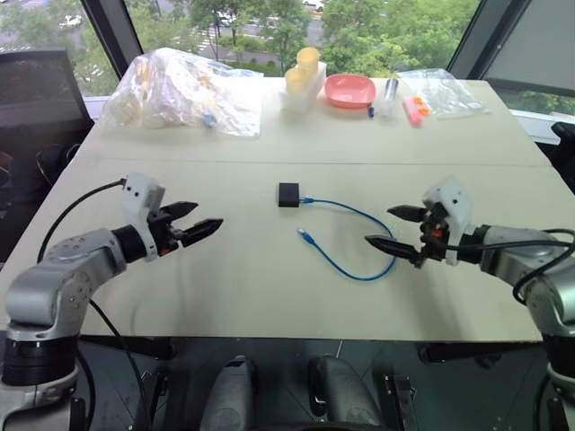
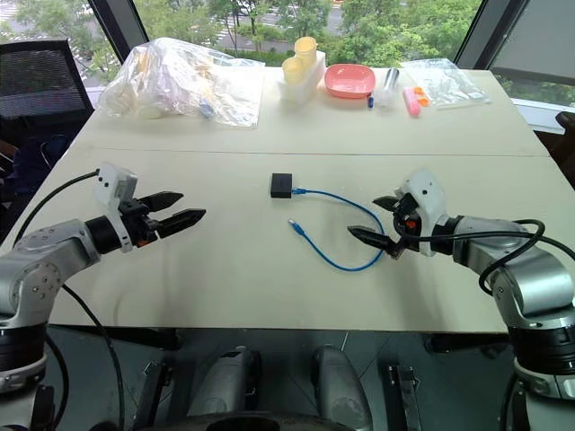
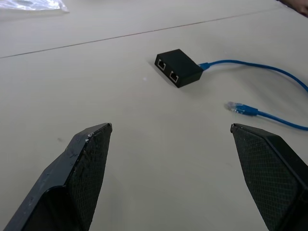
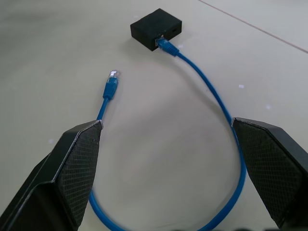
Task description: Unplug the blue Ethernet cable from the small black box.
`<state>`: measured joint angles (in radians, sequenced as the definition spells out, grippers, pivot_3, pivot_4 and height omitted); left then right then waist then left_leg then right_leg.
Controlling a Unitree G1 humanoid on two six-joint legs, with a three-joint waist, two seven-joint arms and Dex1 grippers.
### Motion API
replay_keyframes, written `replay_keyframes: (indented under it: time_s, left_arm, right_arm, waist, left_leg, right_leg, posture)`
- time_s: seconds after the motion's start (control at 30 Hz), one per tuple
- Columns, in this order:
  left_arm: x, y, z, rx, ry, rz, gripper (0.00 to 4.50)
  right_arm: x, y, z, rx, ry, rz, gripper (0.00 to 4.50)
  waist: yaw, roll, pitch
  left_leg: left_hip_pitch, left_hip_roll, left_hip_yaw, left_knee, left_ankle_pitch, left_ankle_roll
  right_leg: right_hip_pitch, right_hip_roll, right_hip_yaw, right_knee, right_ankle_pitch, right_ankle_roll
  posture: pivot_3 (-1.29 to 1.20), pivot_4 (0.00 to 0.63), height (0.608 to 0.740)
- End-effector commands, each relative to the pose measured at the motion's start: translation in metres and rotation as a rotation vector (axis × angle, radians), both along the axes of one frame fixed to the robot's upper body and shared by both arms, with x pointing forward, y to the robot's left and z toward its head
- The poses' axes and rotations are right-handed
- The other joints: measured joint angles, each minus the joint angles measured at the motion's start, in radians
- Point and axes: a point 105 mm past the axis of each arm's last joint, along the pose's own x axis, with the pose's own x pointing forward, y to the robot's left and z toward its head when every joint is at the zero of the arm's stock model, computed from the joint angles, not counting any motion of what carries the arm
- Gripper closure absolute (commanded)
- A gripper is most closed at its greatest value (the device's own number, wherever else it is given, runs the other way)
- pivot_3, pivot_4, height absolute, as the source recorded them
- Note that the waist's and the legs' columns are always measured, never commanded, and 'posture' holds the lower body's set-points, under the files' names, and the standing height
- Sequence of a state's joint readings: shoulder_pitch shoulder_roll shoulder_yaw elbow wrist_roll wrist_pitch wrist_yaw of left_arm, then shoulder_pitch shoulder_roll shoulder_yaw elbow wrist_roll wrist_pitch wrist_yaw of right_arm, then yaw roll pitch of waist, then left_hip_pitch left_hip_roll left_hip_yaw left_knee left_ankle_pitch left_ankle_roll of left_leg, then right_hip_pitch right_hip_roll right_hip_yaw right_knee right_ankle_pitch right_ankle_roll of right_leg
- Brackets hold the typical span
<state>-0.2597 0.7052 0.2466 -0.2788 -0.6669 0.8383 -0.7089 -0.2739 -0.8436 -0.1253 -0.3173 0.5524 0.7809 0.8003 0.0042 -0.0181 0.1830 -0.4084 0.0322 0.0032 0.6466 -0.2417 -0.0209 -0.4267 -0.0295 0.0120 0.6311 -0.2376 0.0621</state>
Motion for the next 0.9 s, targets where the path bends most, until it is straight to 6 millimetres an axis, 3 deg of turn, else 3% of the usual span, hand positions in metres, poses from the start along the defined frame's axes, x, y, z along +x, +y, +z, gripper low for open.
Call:
replay_keyframes:
  time_s: [0.03, 0.27, 0.73, 0.9]
  left_arm:
    - [0.003, -0.003, 0.013, -0.014, -0.046, -0.017, 0.38]
    - [0.008, -0.011, 0.014, 0.013, -0.049, -0.053, 0.38]
    - [0.012, -0.005, 0.016, 0.026, -0.058, -0.036, 0.38]
    - [0.015, -0.005, 0.019, 0.061, -0.069, -0.056, 0.38]
  right_arm:
    - [0.001, 0.000, 0.008, -0.009, -0.041, 0.010, 0.00]
    - [0.004, 0.007, 0.008, -0.025, -0.063, 0.036, 0.00]
    - [0.012, 0.009, 0.011, -0.039, -0.088, 0.047, 0.00]
    - [0.025, 0.019, 0.014, -0.096, -0.148, 0.105, 0.00]
  waist:
    - [0.001, 0.000, 0.000]
    - [0.001, 0.000, 0.000]
    - [-0.001, 0.000, 0.000]
    - [-0.006, 0.000, 0.000]
  left_leg:
    - [0.000, 0.000, 0.000, 0.000, 0.000, 0.000]
    - [0.000, 0.000, 0.001, 0.000, 0.000, 0.000]
    - [0.000, 0.000, 0.001, 0.000, 0.000, 0.000]
    - [0.000, 0.000, 0.001, 0.001, 0.000, 0.000]
  right_leg:
    - [0.000, 0.000, 0.000, 0.000, 0.000, 0.000]
    - [0.000, 0.000, 0.001, 0.000, 0.000, 0.000]
    - [0.000, 0.000, 0.001, 0.000, 0.000, 0.000]
    - [0.000, 0.000, 0.001, 0.000, 0.000, 0.001]
  posture:
    - [0.00, 0.150, 0.740]
    - [0.00, 0.150, 0.740]
    - [0.00, 0.150, 0.740]
    - [0.00, 0.150, 0.740]
